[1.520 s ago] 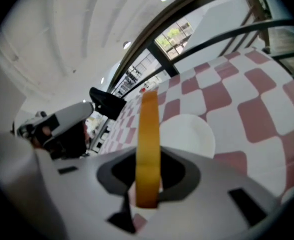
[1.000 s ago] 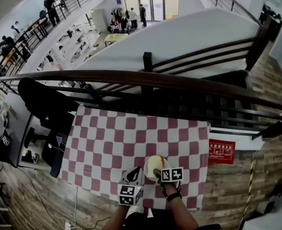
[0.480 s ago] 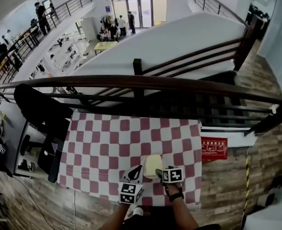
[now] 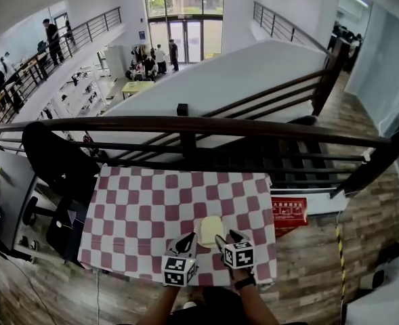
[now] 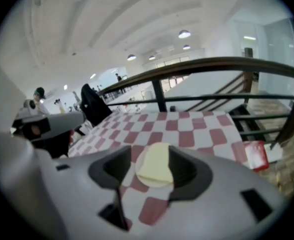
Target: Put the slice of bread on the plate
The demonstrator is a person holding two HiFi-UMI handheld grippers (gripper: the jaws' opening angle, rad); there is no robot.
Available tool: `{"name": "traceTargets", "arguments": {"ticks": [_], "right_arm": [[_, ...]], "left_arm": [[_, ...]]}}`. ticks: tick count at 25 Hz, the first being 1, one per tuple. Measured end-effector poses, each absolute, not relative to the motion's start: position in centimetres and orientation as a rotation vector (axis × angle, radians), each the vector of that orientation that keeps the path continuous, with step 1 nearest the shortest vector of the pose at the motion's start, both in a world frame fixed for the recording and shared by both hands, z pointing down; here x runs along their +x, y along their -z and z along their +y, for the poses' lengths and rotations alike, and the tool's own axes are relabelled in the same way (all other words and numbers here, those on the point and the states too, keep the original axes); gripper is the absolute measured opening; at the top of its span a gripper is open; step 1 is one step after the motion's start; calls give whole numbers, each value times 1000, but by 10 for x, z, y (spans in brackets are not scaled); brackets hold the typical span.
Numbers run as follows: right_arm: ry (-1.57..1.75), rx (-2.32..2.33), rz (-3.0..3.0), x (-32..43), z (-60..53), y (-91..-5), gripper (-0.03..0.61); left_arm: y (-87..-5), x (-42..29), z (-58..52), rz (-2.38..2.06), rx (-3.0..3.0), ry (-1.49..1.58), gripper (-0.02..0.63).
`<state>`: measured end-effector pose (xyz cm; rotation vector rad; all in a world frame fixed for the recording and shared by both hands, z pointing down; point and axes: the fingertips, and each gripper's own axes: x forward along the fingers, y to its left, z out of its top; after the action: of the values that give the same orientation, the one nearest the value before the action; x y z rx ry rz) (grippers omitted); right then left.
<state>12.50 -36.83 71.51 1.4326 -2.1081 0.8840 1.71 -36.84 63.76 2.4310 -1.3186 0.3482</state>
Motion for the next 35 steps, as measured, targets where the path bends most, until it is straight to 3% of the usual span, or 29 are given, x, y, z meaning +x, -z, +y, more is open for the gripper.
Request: {"name": "traceTargets", "arguments": {"ticks": [6,17,35], "right_arm": [[-674,1548,-2239,112,-353,-646,149],[-401,1689,-2408,88,-300,-559,27],[-201,1770,-2385,72,-249,-534,14]], "left_arm": [[-594,14,-352,-1316,2513,-244,18],[-567,-1,-303,-1303,2577,-159,18],[-553,1,-257,-1264,2671,-121,18]]}}
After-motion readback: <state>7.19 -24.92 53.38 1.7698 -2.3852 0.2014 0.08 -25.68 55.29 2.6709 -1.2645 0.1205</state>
